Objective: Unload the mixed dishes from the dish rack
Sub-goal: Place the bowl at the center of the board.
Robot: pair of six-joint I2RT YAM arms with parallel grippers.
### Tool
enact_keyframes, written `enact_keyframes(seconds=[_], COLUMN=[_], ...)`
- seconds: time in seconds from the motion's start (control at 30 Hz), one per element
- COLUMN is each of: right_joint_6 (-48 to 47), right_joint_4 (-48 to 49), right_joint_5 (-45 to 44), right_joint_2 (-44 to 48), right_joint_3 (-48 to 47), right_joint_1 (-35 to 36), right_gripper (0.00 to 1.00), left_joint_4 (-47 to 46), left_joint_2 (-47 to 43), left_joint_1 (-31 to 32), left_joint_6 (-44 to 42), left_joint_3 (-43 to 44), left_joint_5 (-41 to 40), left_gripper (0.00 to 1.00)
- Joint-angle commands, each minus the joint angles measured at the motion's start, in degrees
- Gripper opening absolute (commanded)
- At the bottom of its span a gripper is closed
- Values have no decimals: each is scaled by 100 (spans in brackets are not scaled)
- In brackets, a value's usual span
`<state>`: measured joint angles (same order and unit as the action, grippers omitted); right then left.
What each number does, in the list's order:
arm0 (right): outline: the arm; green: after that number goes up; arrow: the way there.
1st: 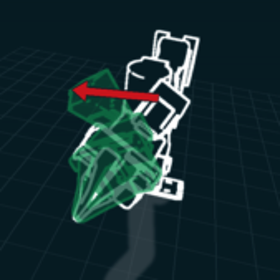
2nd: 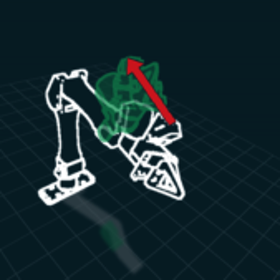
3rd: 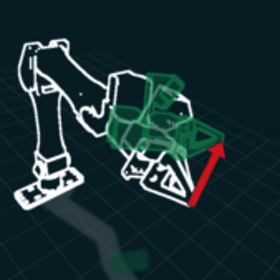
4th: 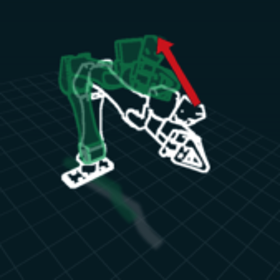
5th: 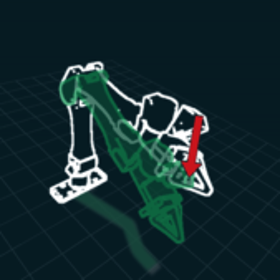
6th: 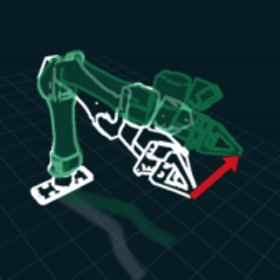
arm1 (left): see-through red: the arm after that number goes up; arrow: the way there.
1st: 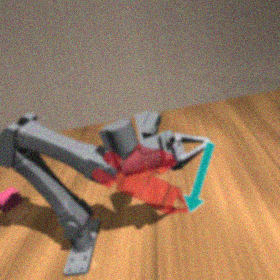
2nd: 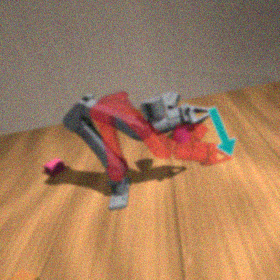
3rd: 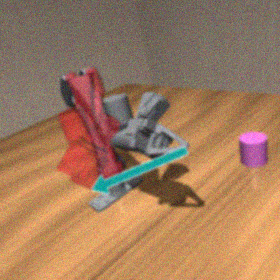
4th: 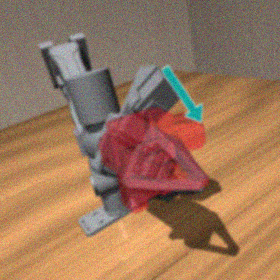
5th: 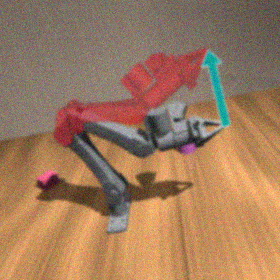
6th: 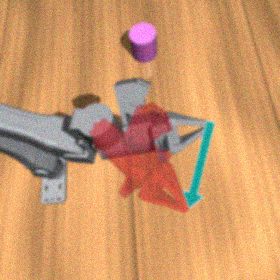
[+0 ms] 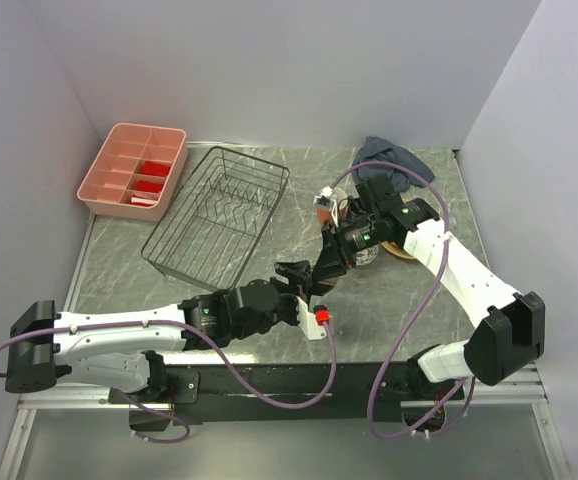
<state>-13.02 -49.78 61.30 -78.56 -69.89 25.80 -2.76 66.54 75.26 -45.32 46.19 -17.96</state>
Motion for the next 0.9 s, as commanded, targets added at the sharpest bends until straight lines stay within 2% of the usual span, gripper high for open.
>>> enact_keyframes(seconds=[0.0,0.03,0.07,0.1,0.23,0.27,0.33,0.37,0.47,0.53,0.67,0.83,0.87], right_joint_6=[-157,-175,-210,-236,-289,-254,-193,-114,105,246,667,1133,1187], right_joint_4=[-278,-304,-339,-357,-418,-410,-349,-270,-68,47,451,1126,1233], right_joint_5=[286,286,269,260,172,120,-82,-153,-495,-871,-1689,-3025,-3514], right_joint_2=[-71,-89,-98,-106,-115,-107,-63,-45,52,130,306,632,675], right_joint_3=[-262,-262,-280,-306,-385,-403,-420,-420,-420,-420,-368,-157,-61], right_joint_1=[127,136,136,136,144,136,127,127,109,83,56,57,65], right_gripper=[24,19,7,0,0,0,0,0,0,0,0,0,0], left_joint_4=[-787,-796,-796,-787,-866,-910,-1058,-1094,-1121,-1060,-788,-524,-462], left_joint_2=[-71,-80,-89,-89,-124,-124,-159,-168,-203,-256,-457,-783,-888], left_joint_1=[-3,-3,-3,-3,-3,-3,-12,-29,-169,-380,-890,-1882,-2214], left_joint_6=[-65,-56,-21,5,155,225,348,479,900,1173,2157,3631,3853], left_joint_3=[65,56,39,21,-102,-145,-269,-312,-436,-480,-559,-682,-699], left_joint_5=[-270,-261,-261,-261,-375,-462,-594,-708,-806,-771,-648,-200,-165], left_gripper=[33,34,34,35,44,53,65,78,96,99,99,99,99])
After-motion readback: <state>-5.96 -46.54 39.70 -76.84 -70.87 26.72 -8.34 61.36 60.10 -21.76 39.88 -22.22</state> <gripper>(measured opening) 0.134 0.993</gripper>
